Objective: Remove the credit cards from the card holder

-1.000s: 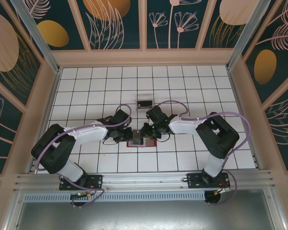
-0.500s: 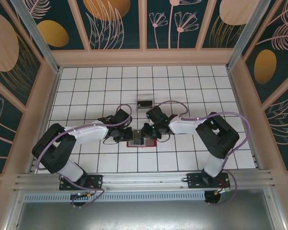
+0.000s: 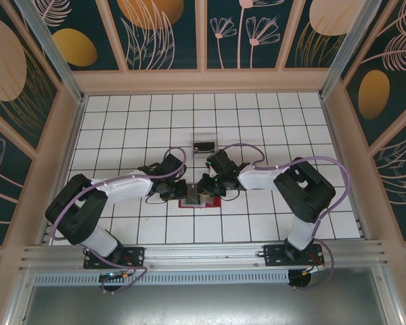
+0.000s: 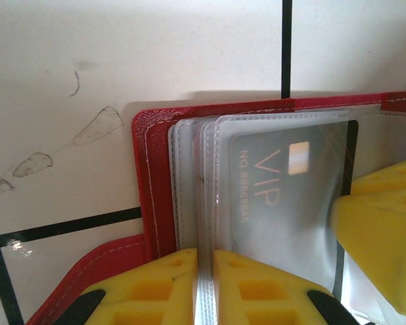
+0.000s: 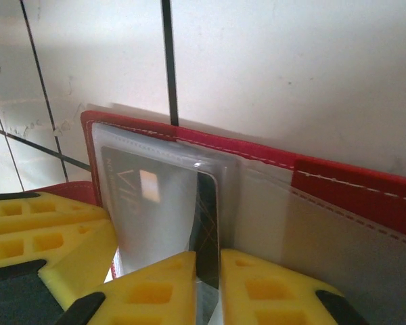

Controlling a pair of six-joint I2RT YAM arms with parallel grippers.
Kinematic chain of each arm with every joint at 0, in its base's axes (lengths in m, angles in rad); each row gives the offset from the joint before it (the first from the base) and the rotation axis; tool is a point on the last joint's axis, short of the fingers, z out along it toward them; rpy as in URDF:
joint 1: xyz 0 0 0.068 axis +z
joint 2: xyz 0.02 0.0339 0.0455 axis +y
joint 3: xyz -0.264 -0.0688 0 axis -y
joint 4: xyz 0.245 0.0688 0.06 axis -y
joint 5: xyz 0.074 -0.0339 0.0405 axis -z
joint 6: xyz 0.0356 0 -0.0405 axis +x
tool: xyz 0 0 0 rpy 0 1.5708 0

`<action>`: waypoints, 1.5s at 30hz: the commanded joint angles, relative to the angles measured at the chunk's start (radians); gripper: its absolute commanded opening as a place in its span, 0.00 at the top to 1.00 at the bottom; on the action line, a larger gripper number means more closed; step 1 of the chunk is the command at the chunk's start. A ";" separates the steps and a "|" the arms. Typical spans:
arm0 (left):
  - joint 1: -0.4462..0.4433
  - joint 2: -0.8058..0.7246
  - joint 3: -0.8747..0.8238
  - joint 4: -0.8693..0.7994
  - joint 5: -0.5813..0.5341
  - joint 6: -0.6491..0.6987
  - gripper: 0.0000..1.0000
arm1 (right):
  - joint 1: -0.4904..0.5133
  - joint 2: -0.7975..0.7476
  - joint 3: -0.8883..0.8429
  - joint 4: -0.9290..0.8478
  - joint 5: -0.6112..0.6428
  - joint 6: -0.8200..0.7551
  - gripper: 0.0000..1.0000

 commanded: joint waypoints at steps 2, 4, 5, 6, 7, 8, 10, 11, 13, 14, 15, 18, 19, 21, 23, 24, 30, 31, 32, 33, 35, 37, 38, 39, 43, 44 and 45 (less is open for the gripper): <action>-0.002 0.041 -0.009 -0.059 -0.052 0.015 0.84 | 0.001 -0.010 -0.029 -0.023 0.017 0.008 0.86; 0.000 0.042 -0.010 -0.060 -0.051 0.015 0.84 | -0.002 -0.023 -0.033 -0.032 0.027 0.006 0.87; -0.001 0.042 -0.009 -0.060 -0.051 0.017 0.84 | -0.005 -0.031 -0.035 -0.039 0.032 0.006 0.88; -0.001 0.042 -0.009 -0.060 -0.051 0.016 0.84 | -0.007 -0.037 -0.037 -0.044 0.037 0.004 0.88; -0.001 0.042 -0.009 -0.060 -0.052 0.016 0.84 | -0.009 -0.043 -0.039 -0.050 0.040 0.004 0.88; -0.002 0.042 -0.009 -0.060 -0.051 0.016 0.84 | -0.011 -0.049 -0.041 -0.055 0.045 0.002 0.88; -0.001 0.042 -0.009 -0.062 -0.054 0.018 0.84 | -0.016 -0.065 -0.044 -0.066 0.052 0.000 0.88; -0.001 0.042 -0.009 -0.062 -0.053 0.018 0.84 | -0.017 -0.072 -0.044 -0.072 0.055 -0.002 0.89; -0.001 0.042 -0.009 -0.063 -0.054 0.019 0.84 | -0.020 -0.084 -0.046 -0.080 0.060 -0.002 0.89; -0.001 0.044 -0.010 -0.063 -0.055 0.019 0.84 | -0.022 -0.090 -0.046 -0.086 0.063 -0.003 0.89; -0.002 0.044 -0.009 -0.063 -0.055 0.019 0.84 | -0.023 -0.097 -0.046 -0.091 0.065 -0.006 0.89; -0.001 0.042 -0.011 -0.063 -0.055 0.022 0.84 | -0.027 -0.114 -0.047 -0.102 0.072 -0.008 0.90; -0.002 0.042 -0.010 -0.063 -0.057 0.022 0.84 | -0.028 -0.121 -0.047 -0.105 0.074 -0.007 0.90; 0.000 0.044 -0.011 -0.065 -0.056 0.023 0.84 | -0.030 -0.133 -0.047 -0.112 0.078 -0.009 0.91; -0.001 0.044 -0.012 -0.062 -0.057 0.024 0.84 | -0.033 -0.143 -0.048 -0.116 0.082 -0.010 0.92; -0.002 0.044 -0.013 -0.062 -0.057 0.024 0.84 | -0.035 -0.146 -0.049 -0.118 0.082 -0.010 0.92; -0.002 0.040 -0.015 -0.061 -0.057 0.025 0.84 | -0.039 -0.158 -0.053 -0.105 0.076 -0.011 0.92; -0.001 0.042 -0.015 -0.062 -0.057 0.025 0.84 | -0.039 -0.155 -0.054 -0.097 0.065 -0.012 0.89; -0.001 0.042 -0.015 -0.062 -0.057 0.025 0.84 | -0.039 -0.146 -0.057 -0.084 0.051 -0.013 0.86; -0.002 0.043 -0.015 -0.062 -0.055 0.025 0.84 | -0.039 -0.135 -0.056 -0.074 0.038 -0.010 0.84; -0.002 0.043 -0.014 -0.060 -0.055 0.025 0.84 | -0.036 -0.116 -0.058 -0.054 0.023 -0.007 0.81; -0.001 0.045 -0.013 -0.059 -0.054 0.025 0.84 | -0.033 -0.095 -0.053 -0.042 0.010 -0.003 0.79; 0.000 0.045 -0.012 -0.059 -0.053 0.025 0.84 | -0.031 -0.088 -0.054 -0.037 0.009 -0.003 0.78; -0.001 0.045 -0.012 -0.059 -0.053 0.025 0.84 | -0.030 -0.081 -0.053 -0.032 0.007 -0.002 0.78; -0.001 0.044 -0.015 -0.059 -0.052 0.025 0.84 | -0.025 -0.059 -0.051 -0.014 -0.001 0.003 0.78; -0.001 0.045 -0.015 -0.059 -0.053 0.025 0.84 | -0.025 -0.054 -0.049 -0.014 -0.001 0.002 0.78; -0.001 0.045 -0.015 -0.059 -0.054 0.025 0.84 | -0.025 -0.051 -0.048 -0.014 -0.001 0.003 0.78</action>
